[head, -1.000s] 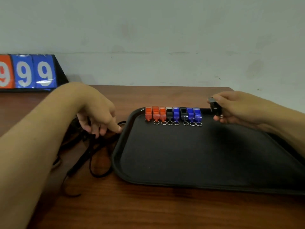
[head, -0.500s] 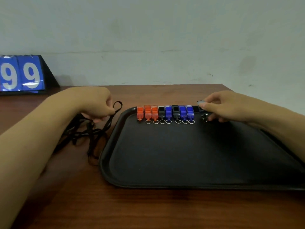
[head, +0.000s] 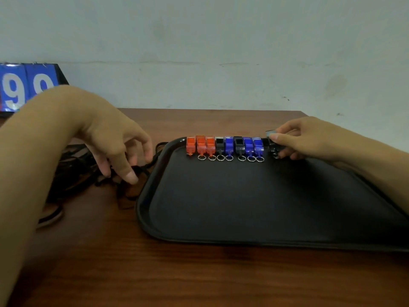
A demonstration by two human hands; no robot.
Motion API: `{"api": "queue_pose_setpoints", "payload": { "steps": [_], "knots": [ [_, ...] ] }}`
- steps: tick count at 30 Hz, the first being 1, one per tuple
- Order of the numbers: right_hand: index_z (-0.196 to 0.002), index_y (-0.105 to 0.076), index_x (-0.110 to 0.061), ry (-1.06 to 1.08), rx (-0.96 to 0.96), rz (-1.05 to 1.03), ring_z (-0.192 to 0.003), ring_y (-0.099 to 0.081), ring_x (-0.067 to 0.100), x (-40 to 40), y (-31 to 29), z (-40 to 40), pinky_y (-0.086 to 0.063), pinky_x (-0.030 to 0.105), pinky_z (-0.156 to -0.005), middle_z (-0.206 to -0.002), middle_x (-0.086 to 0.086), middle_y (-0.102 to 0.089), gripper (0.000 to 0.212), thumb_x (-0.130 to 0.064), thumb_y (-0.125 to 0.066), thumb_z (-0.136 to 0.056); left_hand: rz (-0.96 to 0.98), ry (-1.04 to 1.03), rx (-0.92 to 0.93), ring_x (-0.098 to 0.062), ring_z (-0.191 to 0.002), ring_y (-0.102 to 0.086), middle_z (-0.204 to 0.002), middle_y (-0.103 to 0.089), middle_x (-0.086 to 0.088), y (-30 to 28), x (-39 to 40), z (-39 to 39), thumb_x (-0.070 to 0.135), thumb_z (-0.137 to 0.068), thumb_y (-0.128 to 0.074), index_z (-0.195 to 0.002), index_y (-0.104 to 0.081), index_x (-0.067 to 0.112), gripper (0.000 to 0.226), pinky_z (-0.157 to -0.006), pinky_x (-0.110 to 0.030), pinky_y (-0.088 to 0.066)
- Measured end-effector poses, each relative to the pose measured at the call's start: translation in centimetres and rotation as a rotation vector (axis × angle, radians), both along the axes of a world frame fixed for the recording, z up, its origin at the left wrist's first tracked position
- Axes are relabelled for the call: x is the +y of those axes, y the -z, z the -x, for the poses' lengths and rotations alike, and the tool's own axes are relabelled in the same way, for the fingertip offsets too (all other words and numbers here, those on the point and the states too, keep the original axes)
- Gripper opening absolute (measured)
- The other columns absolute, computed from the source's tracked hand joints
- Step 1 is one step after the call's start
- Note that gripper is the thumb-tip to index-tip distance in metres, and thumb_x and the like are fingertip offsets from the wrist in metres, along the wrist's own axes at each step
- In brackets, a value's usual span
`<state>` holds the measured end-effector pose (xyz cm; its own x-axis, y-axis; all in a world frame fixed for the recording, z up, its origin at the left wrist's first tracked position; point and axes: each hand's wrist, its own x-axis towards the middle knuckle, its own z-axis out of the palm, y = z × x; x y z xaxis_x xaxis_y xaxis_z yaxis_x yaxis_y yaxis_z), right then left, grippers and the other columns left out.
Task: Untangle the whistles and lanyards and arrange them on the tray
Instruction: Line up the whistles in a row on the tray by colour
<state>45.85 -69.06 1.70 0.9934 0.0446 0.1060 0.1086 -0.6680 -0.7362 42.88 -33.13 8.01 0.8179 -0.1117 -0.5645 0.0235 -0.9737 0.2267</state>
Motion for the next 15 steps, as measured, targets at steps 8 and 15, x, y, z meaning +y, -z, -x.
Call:
{"api": "queue_pose_setpoints", "payload": {
  "steps": [8, 15],
  "knots": [
    [-0.109, -0.064, -0.014, -0.023, 0.034, -0.037, -0.086, -0.077, 0.029, 0.0, -0.2, 0.2, -0.059, 0.045, -0.085, -0.092, 0.007, -0.078, 0.032, -0.041, -0.066, -0.093, -0.146, 0.023, -0.245, -0.012, -0.066, -0.067, -0.080, -0.071, -0.003, 1.0, -0.5, -1.6, 0.022, -0.091, -0.073, -0.096, -0.069, 0.018, 0.007, -0.061, -0.022, -0.055],
    [-0.106, -0.064, -0.018, -0.004, -0.001, 0.090, -0.065, -0.073, 0.015, 0.1, -0.1, 0.2, -0.054, 0.027, -0.064, -0.079, 0.001, -0.078, 0.028, -0.043, -0.064, -0.094, -0.174, 0.104, -0.607, -0.008, -0.081, -0.062, -0.092, -0.070, 0.007, 1.8, -1.0, -2.6, 0.026, -0.093, -0.067, -0.093, -0.064, 0.028, 0.004, -0.073, -0.029, -0.048]
  ]
}}
